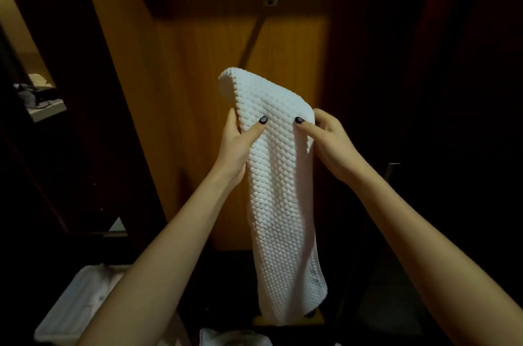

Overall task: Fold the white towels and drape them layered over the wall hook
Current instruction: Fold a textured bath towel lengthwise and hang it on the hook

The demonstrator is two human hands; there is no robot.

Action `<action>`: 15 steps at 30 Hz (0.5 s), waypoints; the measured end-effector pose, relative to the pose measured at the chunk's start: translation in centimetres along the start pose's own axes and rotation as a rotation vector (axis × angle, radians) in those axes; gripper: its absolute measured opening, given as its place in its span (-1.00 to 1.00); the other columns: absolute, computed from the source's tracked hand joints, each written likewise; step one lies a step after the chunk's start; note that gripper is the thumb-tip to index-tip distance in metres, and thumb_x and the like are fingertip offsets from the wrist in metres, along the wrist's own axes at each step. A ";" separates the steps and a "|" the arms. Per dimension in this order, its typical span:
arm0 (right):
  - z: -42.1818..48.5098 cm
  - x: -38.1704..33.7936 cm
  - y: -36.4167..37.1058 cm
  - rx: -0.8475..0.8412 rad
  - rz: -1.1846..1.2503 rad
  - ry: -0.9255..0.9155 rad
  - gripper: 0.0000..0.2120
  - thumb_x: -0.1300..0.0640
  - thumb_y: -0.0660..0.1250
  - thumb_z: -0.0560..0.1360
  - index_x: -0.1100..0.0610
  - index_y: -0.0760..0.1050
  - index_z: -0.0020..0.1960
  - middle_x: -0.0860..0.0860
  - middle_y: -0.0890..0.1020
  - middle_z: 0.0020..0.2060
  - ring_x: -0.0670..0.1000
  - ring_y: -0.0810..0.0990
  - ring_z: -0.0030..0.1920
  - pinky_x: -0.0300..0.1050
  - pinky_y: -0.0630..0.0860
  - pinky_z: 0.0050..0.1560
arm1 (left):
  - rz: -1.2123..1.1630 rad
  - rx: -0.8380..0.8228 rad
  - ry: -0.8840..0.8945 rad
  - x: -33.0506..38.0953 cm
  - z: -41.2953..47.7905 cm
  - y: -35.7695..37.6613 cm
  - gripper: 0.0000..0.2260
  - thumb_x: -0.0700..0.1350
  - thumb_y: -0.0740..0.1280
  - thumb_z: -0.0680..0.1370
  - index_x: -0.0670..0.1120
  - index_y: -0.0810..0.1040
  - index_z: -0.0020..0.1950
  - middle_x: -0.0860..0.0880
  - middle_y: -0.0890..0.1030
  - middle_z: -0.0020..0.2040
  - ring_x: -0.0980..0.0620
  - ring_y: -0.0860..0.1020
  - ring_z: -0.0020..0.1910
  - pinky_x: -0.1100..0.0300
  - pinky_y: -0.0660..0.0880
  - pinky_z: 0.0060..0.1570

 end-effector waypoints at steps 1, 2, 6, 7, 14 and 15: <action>0.1 0.0 0.2 -0.065 0.161 0.046 -0.87 0.08 0.31 0.56 0.06 0.53 0.08 0.02 0.67 -0.01 0.01 0.65 -0.02 -0.01 0.55 -0.01 | -0.004 -0.017 -0.014 0.1 0.1 0.2 -0.57 -0.22 0.37 0.56 -0.09 0.36 0.40 -0.05 0.60 0.23 0.00 0.62 0.16 0.13 0.60 -0.03; 0.3 -0.1 0.3 -0.111 0.270 0.078 -0.81 0.09 0.29 0.56 0.04 0.52 0.17 0.01 0.69 0.03 0.03 0.67 0.01 0.00 0.58 -0.01 | -0.011 -0.032 -0.029 0.2 0.1 0.4 -0.57 -0.20 0.35 0.57 -0.09 0.34 0.41 -0.05 0.59 0.25 0.01 0.61 0.17 0.13 0.59 -0.02; 0.8 -0.5 0.6 -0.214 0.522 0.130 -0.70 0.13 0.26 0.55 0.05 0.47 0.27 0.03 0.71 0.04 0.05 0.70 0.01 -0.07 0.62 -0.11 | 0.048 -0.069 -0.075 0.5 0.1 0.4 -0.54 -0.10 0.33 0.59 -0.04 0.25 0.44 0.01 0.56 0.25 0.10 0.62 0.14 0.21 0.59 -0.05; 0.9 -0.5 0.6 -0.227 0.549 0.129 -0.71 0.13 0.25 0.56 0.05 0.47 0.28 0.05 0.70 0.06 0.06 0.69 0.03 -0.06 0.63 -0.09 | 0.081 -0.090 -0.086 0.5 0.1 0.4 -0.53 -0.06 0.33 0.59 -0.03 0.23 0.45 0.02 0.56 0.25 0.12 0.62 0.13 0.24 0.58 -0.05; 1.5 0.3 1.0 -0.253 0.809 0.389 -0.56 0.01 0.29 0.53 0.18 0.44 0.35 0.18 0.64 0.15 0.15 0.65 0.13 0.10 0.62 0.10 | -0.163 -0.207 -0.290 -0.3 -1.1 0.1 -0.38 0.03 0.42 0.48 -0.05 0.29 0.48 -0.06 0.58 0.30 -0.01 0.56 0.26 0.09 0.56 0.15; 1.6 0.5 1.0 -0.250 0.753 0.425 -0.60 -0.02 0.28 0.54 0.18 0.52 0.29 0.16 0.66 0.10 0.13 0.66 0.10 0.08 0.62 0.10 | -0.174 -0.229 -0.287 -0.4 -1.1 0.3 -0.39 0.02 0.44 0.47 -0.06 0.32 0.47 -0.07 0.58 0.30 -0.02 0.55 0.28 0.08 0.55 0.16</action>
Point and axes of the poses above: each hand's wrist, its own z-axis towards the middle knuckle, its own y-axis out of the palm, x = y × z, the point moved 2 cm from there along z, towards the middle knuckle
